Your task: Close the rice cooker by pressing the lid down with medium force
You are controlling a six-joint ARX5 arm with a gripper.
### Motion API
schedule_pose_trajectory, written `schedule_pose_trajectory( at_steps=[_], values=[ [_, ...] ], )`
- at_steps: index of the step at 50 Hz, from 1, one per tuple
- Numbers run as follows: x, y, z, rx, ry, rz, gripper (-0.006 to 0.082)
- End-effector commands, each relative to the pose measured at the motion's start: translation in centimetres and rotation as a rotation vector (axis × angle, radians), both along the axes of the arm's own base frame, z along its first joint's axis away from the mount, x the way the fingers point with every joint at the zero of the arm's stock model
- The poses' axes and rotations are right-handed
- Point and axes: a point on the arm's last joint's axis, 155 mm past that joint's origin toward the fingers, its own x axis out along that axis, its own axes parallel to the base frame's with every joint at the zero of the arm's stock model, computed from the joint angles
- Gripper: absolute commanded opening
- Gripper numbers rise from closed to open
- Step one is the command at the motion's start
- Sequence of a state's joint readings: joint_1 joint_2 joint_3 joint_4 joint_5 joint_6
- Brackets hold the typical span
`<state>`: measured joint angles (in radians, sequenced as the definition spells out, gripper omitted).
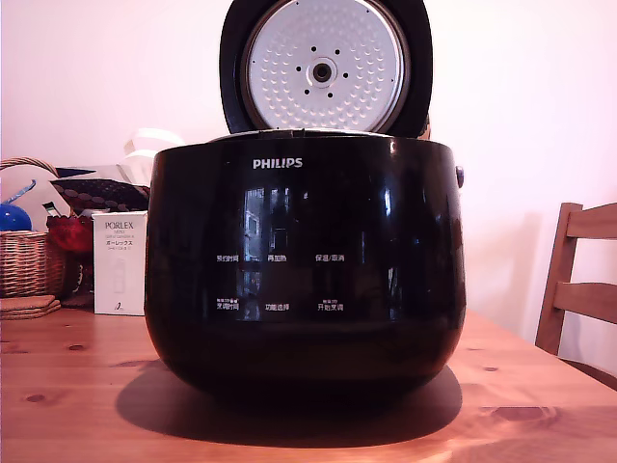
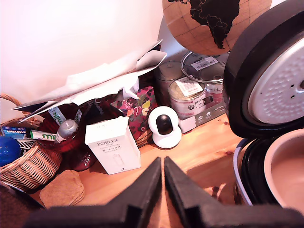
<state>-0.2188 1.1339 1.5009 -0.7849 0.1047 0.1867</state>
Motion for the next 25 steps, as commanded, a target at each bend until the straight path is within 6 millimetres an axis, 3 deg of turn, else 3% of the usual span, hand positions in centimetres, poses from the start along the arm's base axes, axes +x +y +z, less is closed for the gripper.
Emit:
schedule_pose_trajectory(
  at_steps=[1,16,25],
  values=[
    [-0.8,-1.3,6.2,-0.012,-0.112,-0.091,-0.0021],
    [0.6,-2.0,8.1,0.018,-0.096,-0.125,-0.0021],
    [2.5,-3.0,9.0,0.019,-0.101,-0.161,-0.0021]
  ],
)
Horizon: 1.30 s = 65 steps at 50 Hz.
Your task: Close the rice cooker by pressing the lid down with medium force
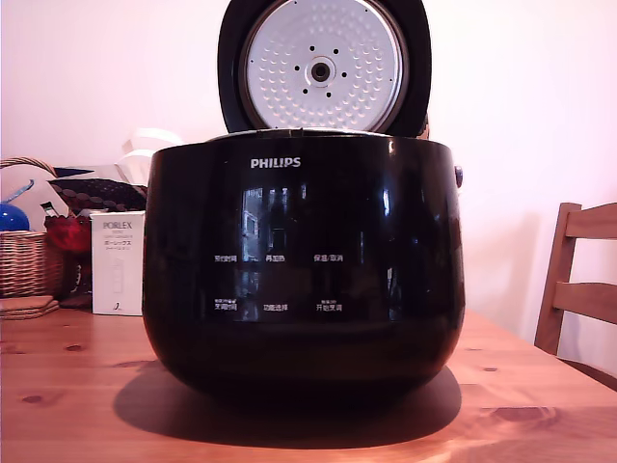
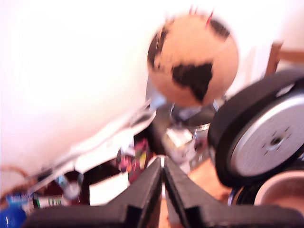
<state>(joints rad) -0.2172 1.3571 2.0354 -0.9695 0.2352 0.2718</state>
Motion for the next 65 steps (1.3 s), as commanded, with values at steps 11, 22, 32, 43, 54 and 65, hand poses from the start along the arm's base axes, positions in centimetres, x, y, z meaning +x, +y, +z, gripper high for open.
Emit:
schedule_pose_trajectory(
  at_steps=[11,22,32,43,54,65],
  values=[
    [5.5,-1.8,-1.0,0.025,0.034,-0.037,-0.0021],
    [7.7,-4.2,-1.7,0.007,0.059,-0.118,-0.0021],
    [9.3,-6.6,-3.5,0.006,0.103,-0.176,-0.0021],
    [10.4,-9.4,-4.5,0.064,0.063,-0.249,-0.0021],
    [10.9,-12.6,-4.8,0.145,-0.025,-0.33,-0.0021],
    [11.5,-14.9,-5.0,0.17,-0.08,-0.363,-0.0021]
  ],
)
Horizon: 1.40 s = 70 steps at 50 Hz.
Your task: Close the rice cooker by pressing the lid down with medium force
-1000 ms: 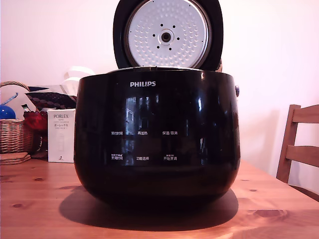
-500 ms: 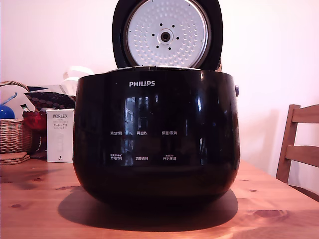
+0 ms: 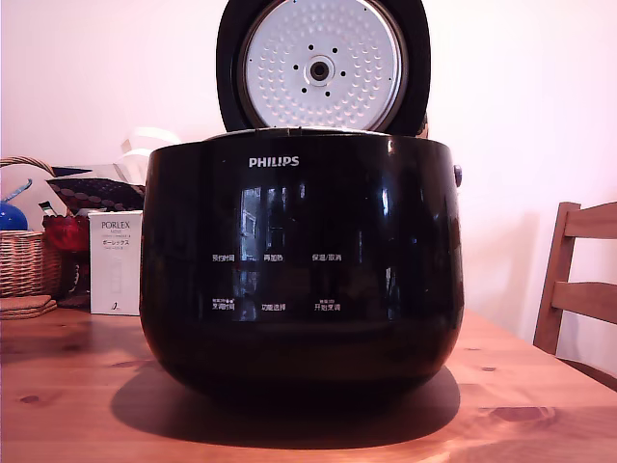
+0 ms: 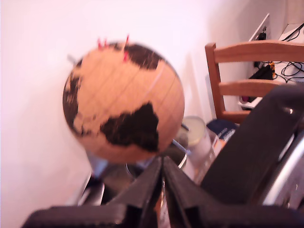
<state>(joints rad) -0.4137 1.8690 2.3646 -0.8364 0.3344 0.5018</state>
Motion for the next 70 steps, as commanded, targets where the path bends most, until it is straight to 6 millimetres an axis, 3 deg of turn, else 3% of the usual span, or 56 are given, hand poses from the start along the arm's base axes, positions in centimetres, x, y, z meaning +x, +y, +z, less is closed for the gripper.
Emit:
schedule_pose_trajectory(
  at_steps=[1,23,40,58,70],
  values=[
    [0.6,-0.7,-0.3,0.001,-0.011,-0.008,-0.0021],
    [0.8,-3.9,-2.1,0.026,-0.011,-0.069,-0.0021],
    [0.6,-4.3,-4.6,0.072,0.056,-0.083,-0.0021],
    [0.0,-4.1,-6.0,0.103,0.106,-0.082,-0.0021],
    [-1.1,-3.9,-7.6,0.139,0.178,-0.091,-0.0021]
  ],
)
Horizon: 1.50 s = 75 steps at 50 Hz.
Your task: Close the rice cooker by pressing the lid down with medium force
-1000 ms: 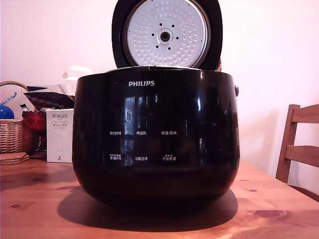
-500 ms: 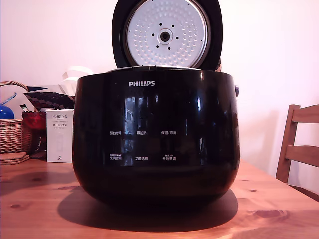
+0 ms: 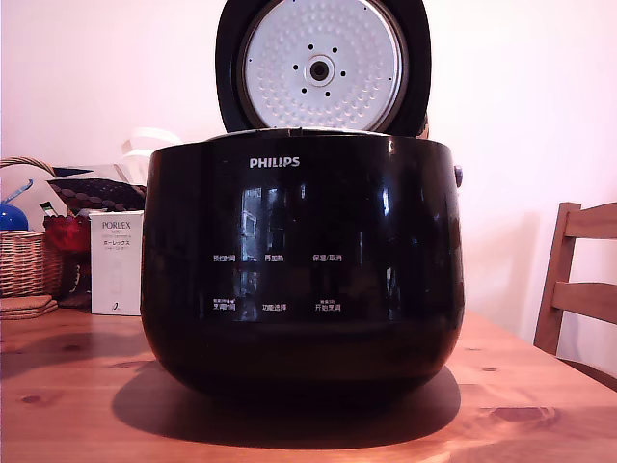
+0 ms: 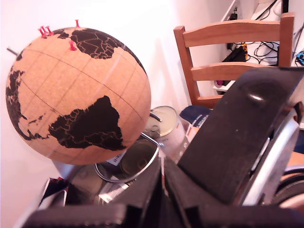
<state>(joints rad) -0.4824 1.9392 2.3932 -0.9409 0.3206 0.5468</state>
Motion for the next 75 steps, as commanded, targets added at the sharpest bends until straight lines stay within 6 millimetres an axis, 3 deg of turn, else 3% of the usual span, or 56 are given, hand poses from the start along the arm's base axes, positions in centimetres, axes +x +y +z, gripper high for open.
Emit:
schedule_pose_trajectory(
  at_steps=[1,39,48,65,75],
  values=[
    [-0.5,-0.7,-3.2,0.051,0.091,-0.019,-0.0021],
    [-4.8,0.5,-7.9,0.173,0.32,-0.042,-0.0021],
    [-6.7,0.7,-9.1,0.206,0.402,-0.061,-0.0021],
    [-8.9,-1.5,-8.8,0.126,0.51,-0.065,-0.0021],
    [-9.0,-1.6,-8.9,0.121,0.528,-0.043,-0.0021]
  ],
)
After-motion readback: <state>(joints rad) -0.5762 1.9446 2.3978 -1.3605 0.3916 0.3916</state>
